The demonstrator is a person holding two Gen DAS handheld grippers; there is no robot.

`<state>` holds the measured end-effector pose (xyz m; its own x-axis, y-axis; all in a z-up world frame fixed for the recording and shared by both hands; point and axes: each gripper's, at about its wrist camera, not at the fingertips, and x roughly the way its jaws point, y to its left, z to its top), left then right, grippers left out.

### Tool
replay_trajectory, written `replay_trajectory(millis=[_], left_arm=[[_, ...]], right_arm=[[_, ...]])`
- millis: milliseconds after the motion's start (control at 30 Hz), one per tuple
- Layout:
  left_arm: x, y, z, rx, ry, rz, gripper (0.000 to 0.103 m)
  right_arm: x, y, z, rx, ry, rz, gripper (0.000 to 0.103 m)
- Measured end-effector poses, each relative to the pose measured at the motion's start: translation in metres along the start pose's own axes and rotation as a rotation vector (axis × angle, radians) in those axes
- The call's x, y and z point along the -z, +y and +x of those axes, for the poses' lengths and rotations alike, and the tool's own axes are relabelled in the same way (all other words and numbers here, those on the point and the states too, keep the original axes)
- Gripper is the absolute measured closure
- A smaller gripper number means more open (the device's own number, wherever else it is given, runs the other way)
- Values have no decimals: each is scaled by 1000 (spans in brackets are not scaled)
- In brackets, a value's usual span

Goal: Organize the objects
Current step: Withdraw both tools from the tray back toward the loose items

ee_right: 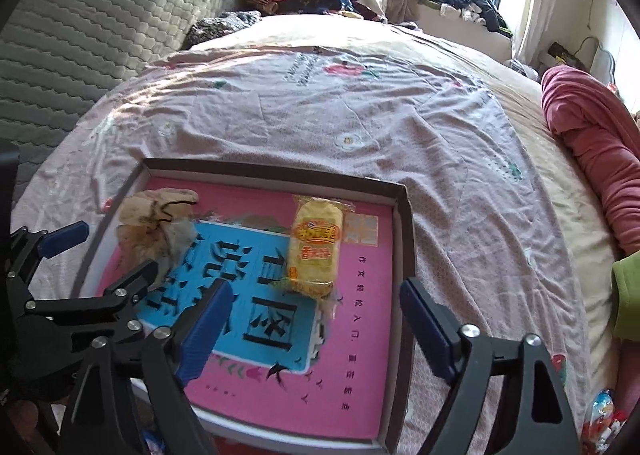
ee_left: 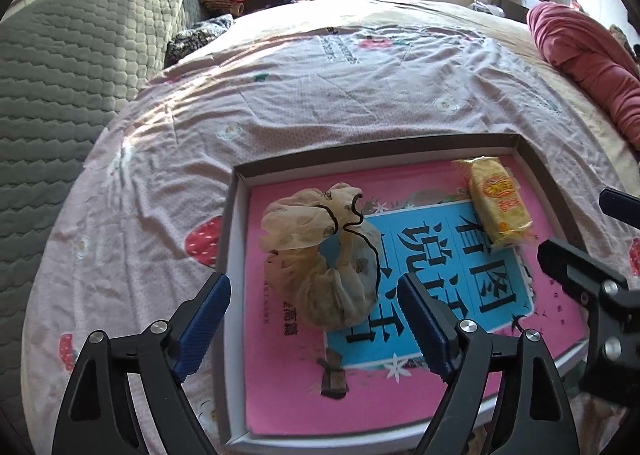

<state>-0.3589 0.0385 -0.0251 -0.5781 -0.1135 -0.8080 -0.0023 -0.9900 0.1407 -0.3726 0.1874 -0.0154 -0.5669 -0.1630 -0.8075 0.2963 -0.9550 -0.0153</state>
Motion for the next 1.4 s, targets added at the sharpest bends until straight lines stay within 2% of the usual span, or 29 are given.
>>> replay_trajectory(millis=[100, 167, 233, 500, 867, 1167, 1400], left_arm=[[0, 2, -19, -15, -24, -5, 13], [-1, 4, -32, -17, -40, -19, 4], [-1, 7, -48, -10, -61, -34, 1], [2, 6, -102, -14, -111, -26, 0], [13, 13, -157, -22, -157, -50, 0], [34, 21, -199, -10, -201, -65, 0], [63, 27, -232, 3, -240, -65, 0]], right_arm=[[-1, 6, -21, 7, -24, -22, 11], [-2, 7, -36, -7, -44, -22, 10], [-2, 9, -53, -18, -64, -23, 8], [-2, 16, -120, -27, -147, -37, 4], [9, 27, -182, -16, -202, -73, 1], [25, 29, -232, -12, -260, -80, 1], [51, 33, -268, -7, -301, -97, 1]])
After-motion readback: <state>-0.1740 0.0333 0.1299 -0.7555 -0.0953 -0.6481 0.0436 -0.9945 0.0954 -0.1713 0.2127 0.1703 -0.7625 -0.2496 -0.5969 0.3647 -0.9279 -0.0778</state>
